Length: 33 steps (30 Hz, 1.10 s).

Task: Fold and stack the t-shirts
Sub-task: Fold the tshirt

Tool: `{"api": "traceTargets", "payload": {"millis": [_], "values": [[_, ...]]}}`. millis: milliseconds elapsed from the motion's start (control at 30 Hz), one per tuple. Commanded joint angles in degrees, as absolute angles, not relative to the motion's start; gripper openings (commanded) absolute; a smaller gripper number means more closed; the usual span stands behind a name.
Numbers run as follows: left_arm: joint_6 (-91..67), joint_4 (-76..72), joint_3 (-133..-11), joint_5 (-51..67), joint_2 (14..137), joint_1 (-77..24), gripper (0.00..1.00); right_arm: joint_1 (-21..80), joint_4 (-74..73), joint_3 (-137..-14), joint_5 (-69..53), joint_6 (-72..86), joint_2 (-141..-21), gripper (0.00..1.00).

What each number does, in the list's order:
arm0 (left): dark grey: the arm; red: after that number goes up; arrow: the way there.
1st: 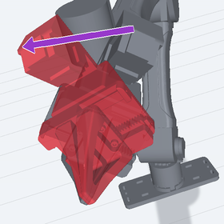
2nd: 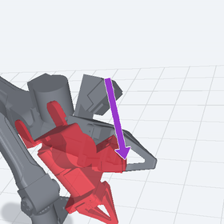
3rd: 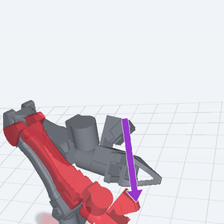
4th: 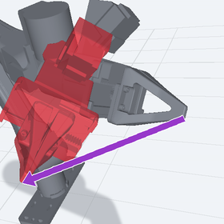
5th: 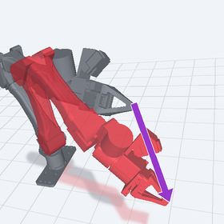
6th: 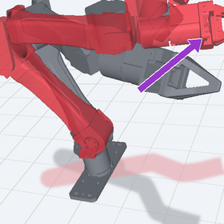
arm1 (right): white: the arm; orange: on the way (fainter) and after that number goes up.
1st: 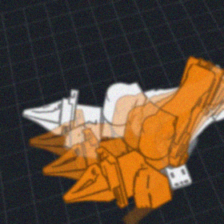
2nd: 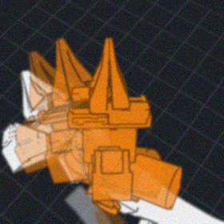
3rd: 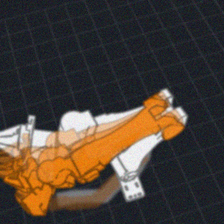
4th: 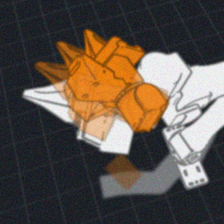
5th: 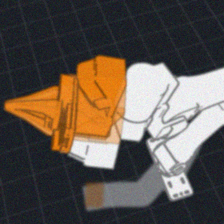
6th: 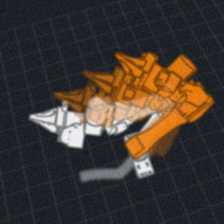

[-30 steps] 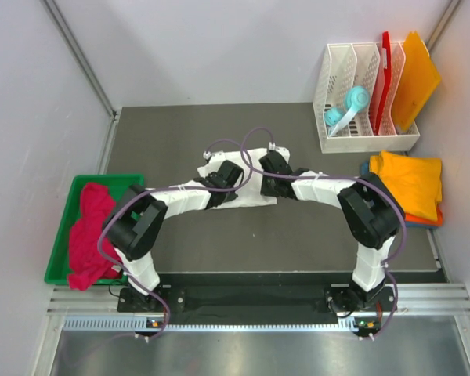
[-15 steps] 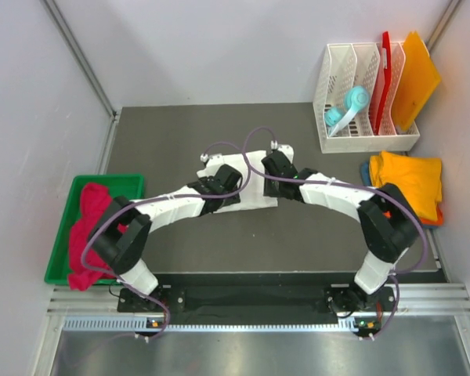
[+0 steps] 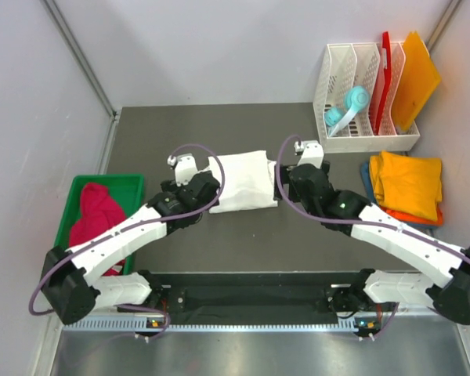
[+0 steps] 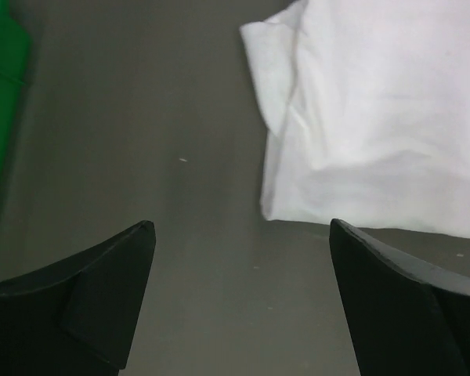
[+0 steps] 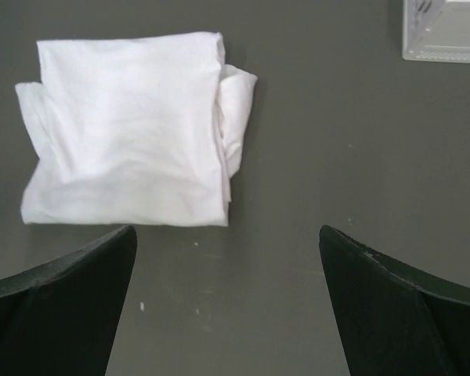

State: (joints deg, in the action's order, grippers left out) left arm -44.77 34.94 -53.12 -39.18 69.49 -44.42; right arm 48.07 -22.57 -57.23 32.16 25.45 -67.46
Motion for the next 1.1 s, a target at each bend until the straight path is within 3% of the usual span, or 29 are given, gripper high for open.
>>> {"api": "traceTargets", "payload": {"millis": [0, 133, 300, 400, 567, 700, 800, 933, 1067], "values": [[-43.95, 40.87, -52.73, -47.55, 63.90, -41.24, 0.99, 50.89, -26.28, -53.53, 39.19, 24.26, -60.39, 1.00], [-44.57, 39.40, -49.51, -56.49, 59.78, -37.18, 0.99, 52.29, -29.43, -53.44, 42.79, 24.00, -54.94, 1.00], [-16.15, 5.98, -36.49, -52.56, 52.83, -35.33, 0.99, 53.53, -32.25, -53.88, 45.17, 23.82, -51.86, 1.00], [-11.17, -4.28, -31.47, -50.90, 55.00, -33.76, 0.99, 53.70, -33.48, -53.26, 46.58, 23.64, -49.84, 1.00], [-20.03, 4.91, -38.92, -38.86, 61.25, -33.22, 0.99, 53.79, -32.71, -50.99, 59.56, 21.29, -41.77, 1.00], [-29.86, 9.05, -43.15, -33.93, 66.87, -34.01, 0.99, 53.61, -13.60, -39.43, 70.39, 4.27, -32.36, 1.00], [-30.50, 8.26, -43.68, -36.99, 69.16, -40.14, 0.99, 52.04, 33.13, -20.93, 68.66, -26.03, -26.20, 1.00], [-30.40, 8.61, -46.31, -45.26, 73.64, -51.66, 0.99, 35.57, 31.87, -18.03, 59.15, -14.91, -36.54, 1.00], [-34.53, 11.51, -49.57, -41.06, 77.87, -56.50, 0.99, 20.93, 41.47, -13.62, 51.85, -2.67, -47.97, 1.00]]}}
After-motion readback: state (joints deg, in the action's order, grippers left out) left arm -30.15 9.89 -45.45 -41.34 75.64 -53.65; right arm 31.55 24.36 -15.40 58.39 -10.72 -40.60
